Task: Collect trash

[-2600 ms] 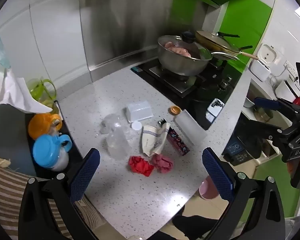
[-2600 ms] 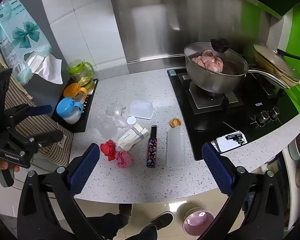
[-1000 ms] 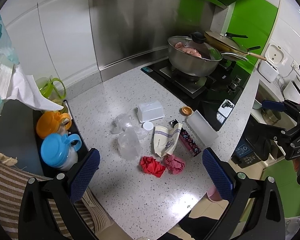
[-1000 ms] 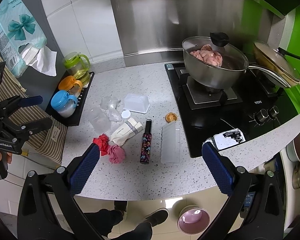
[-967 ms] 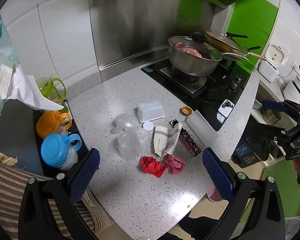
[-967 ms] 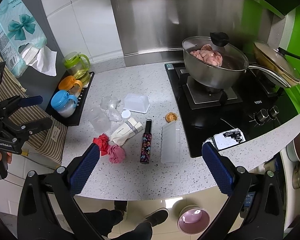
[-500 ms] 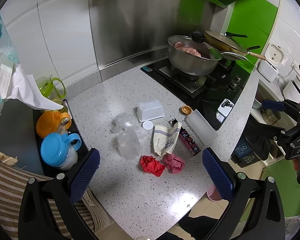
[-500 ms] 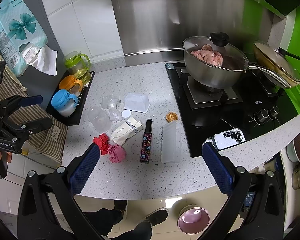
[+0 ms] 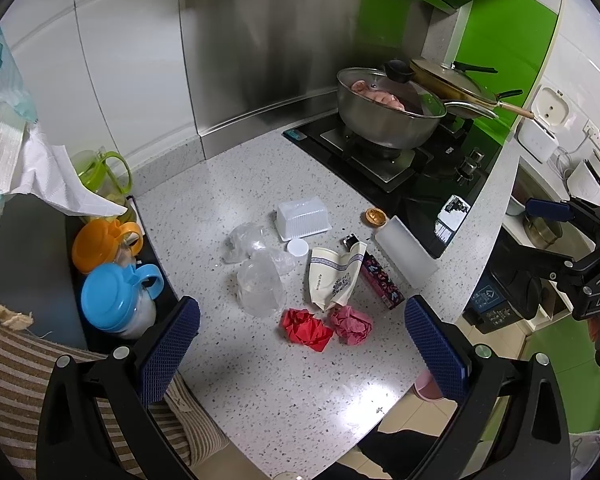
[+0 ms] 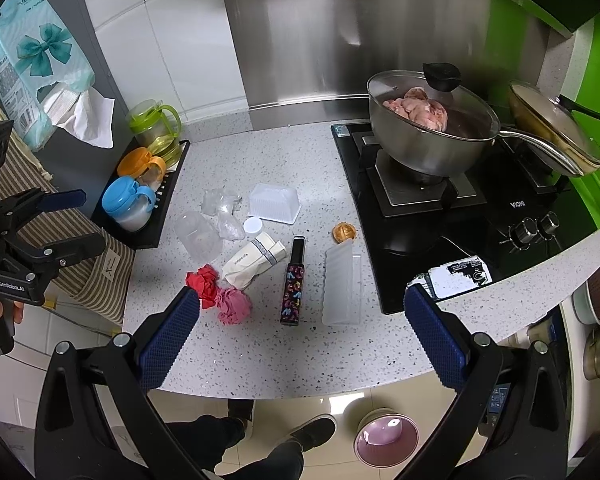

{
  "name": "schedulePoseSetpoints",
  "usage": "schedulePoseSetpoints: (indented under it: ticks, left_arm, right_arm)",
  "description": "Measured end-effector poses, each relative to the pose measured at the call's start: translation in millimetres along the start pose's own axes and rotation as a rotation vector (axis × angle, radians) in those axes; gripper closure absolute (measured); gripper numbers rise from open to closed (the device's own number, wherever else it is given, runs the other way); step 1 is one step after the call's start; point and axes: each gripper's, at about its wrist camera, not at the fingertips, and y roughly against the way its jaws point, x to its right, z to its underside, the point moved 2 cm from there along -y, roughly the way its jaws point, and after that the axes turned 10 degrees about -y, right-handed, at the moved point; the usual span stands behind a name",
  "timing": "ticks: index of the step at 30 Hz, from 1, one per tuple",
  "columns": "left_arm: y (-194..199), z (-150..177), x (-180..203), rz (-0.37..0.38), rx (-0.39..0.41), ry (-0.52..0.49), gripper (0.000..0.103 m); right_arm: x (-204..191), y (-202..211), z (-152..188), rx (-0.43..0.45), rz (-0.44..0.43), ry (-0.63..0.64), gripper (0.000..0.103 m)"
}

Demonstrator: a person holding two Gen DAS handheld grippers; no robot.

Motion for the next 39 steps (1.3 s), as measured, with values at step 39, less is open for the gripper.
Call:
schedulePoseSetpoints:
  ticks: [39]
  left_arm:
    - [-171.8, -7.7, -54.8, 0.026, -0.307, 0.082, 0.027]
  right_arm:
    - [23.2, -51.5, -13.2, -0.108, 0.026, -0.031, 0.003]
